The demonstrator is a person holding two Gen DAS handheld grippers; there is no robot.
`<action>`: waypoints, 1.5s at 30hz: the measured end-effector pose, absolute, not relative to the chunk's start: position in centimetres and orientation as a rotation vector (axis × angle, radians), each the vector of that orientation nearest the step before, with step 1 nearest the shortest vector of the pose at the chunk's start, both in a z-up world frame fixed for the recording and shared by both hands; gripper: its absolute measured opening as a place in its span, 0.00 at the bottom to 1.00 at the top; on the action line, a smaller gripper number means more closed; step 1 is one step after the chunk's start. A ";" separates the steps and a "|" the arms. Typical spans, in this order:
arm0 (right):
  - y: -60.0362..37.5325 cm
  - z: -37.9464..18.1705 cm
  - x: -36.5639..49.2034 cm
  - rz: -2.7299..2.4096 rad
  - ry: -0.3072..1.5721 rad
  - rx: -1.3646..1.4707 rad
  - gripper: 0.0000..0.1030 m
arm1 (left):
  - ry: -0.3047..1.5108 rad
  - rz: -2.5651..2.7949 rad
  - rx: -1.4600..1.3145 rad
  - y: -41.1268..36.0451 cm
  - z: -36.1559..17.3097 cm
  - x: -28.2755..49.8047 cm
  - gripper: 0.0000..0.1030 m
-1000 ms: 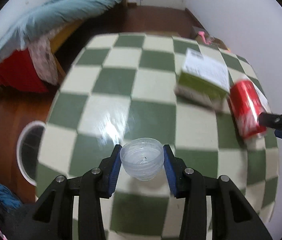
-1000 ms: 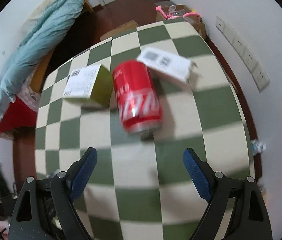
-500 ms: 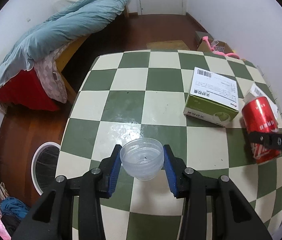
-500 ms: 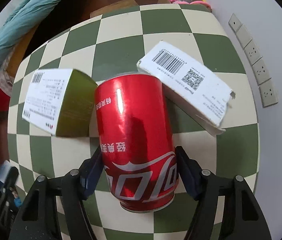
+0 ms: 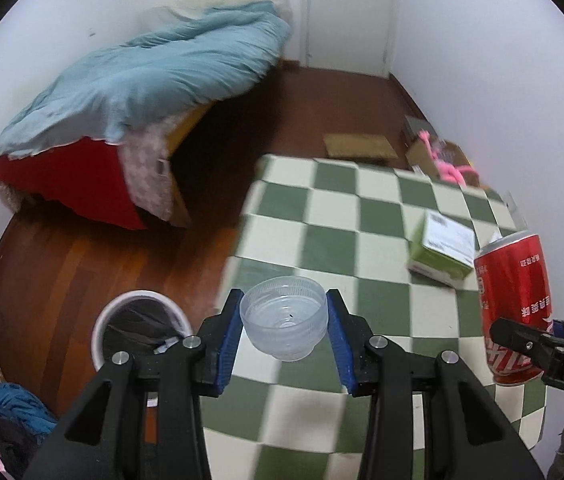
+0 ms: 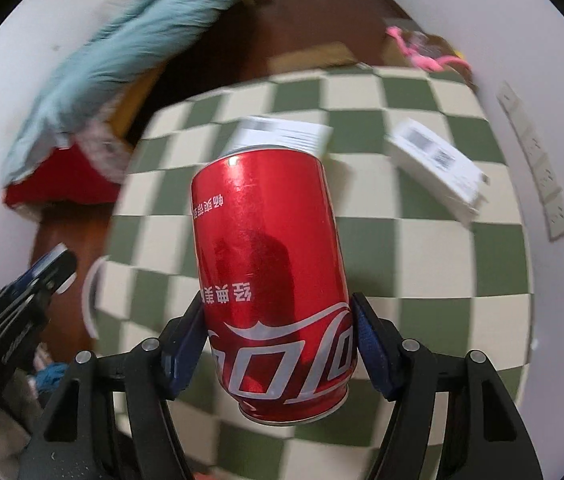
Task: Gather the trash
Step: 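Carry the cup and cola can with both tools over the bin, then open both tools to drop the cup and can into the bin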
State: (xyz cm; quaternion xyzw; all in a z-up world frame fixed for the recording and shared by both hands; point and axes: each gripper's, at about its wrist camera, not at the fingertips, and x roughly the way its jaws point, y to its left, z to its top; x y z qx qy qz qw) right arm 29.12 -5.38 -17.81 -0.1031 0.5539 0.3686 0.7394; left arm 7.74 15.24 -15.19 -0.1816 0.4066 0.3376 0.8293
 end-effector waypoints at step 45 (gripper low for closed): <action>37.7 -38.1 4.3 1.117 1.512 -0.830 1.00 | 1.090 0.951 -0.952 39.6 -33.9 -16.4 0.98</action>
